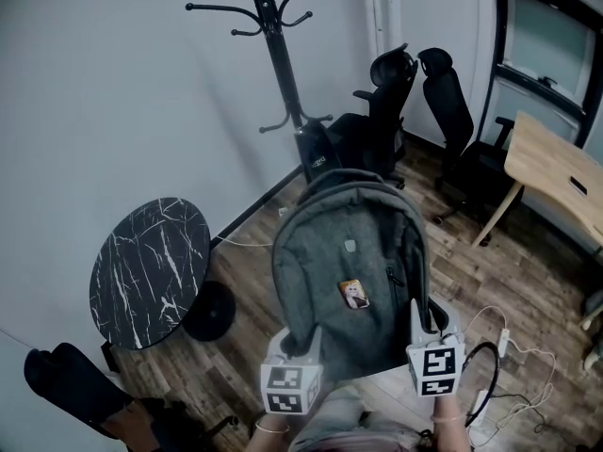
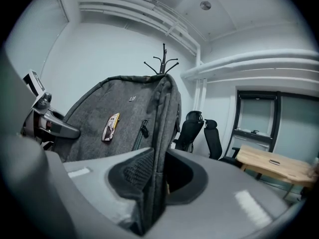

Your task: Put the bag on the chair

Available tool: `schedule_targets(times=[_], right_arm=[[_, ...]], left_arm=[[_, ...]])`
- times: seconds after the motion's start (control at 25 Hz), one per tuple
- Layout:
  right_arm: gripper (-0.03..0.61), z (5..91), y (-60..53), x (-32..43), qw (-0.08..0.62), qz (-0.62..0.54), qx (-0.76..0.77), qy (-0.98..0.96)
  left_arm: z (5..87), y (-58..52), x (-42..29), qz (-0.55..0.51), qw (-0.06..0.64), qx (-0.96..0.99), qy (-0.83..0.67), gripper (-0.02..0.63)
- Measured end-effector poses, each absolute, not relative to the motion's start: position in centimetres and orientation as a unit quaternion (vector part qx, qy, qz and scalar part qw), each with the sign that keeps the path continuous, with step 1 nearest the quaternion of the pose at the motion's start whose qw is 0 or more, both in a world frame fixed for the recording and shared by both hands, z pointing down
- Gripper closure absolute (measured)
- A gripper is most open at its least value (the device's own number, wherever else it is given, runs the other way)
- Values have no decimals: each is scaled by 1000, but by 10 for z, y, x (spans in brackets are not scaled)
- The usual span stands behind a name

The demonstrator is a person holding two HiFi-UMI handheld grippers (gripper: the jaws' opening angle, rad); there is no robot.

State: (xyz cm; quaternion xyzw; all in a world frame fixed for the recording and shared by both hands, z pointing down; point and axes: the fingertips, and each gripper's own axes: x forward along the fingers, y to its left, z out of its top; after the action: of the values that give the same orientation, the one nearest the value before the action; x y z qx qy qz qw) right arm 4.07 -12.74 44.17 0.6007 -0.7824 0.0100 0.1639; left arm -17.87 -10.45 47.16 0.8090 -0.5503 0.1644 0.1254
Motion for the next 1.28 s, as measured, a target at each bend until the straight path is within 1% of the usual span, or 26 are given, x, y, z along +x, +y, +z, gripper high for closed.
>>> schedule_targets(times=[0.44, 1.28], right_arm=[[515, 468, -176, 30, 194, 20, 609, -769], [515, 552, -286, 45, 235, 61, 558, -793]], left_arm=[[504, -156, -190, 176, 149, 816, -530, 505], [581, -249, -169, 216, 187, 777, -560, 503]])
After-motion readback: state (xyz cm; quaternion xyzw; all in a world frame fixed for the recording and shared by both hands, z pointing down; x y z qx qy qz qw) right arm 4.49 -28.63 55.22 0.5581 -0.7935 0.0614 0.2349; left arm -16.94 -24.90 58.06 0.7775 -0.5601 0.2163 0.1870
